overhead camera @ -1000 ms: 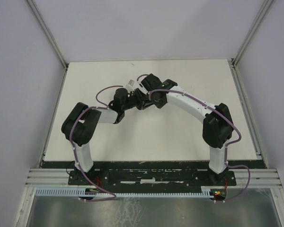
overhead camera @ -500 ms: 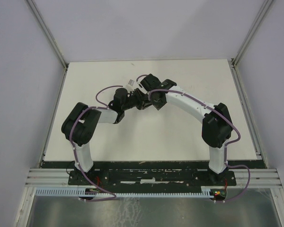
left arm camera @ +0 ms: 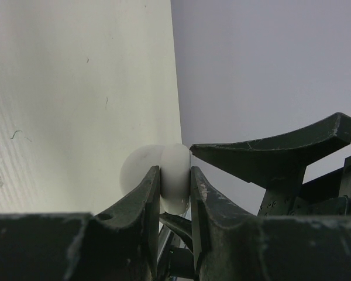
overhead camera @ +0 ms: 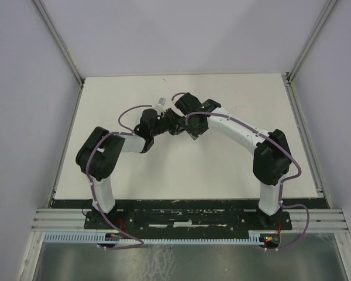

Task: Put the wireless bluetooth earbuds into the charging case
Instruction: Adjust the earbud with the charging case.

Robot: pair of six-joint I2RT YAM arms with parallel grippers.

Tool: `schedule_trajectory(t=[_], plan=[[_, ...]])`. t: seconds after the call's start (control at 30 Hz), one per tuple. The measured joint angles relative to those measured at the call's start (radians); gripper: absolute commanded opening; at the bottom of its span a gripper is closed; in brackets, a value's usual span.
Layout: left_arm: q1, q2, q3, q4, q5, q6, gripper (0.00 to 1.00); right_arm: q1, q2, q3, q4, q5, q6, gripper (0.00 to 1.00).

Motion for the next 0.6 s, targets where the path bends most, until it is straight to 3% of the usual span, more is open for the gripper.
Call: schedule_trajectory(t=[0.6], plan=[[0.006, 0.021, -0.002, 0.121, 0.019, -0.047, 0.03, -0.071, -0.083, -0.181, 0.142, 0.062, 0.132, 0.79]])
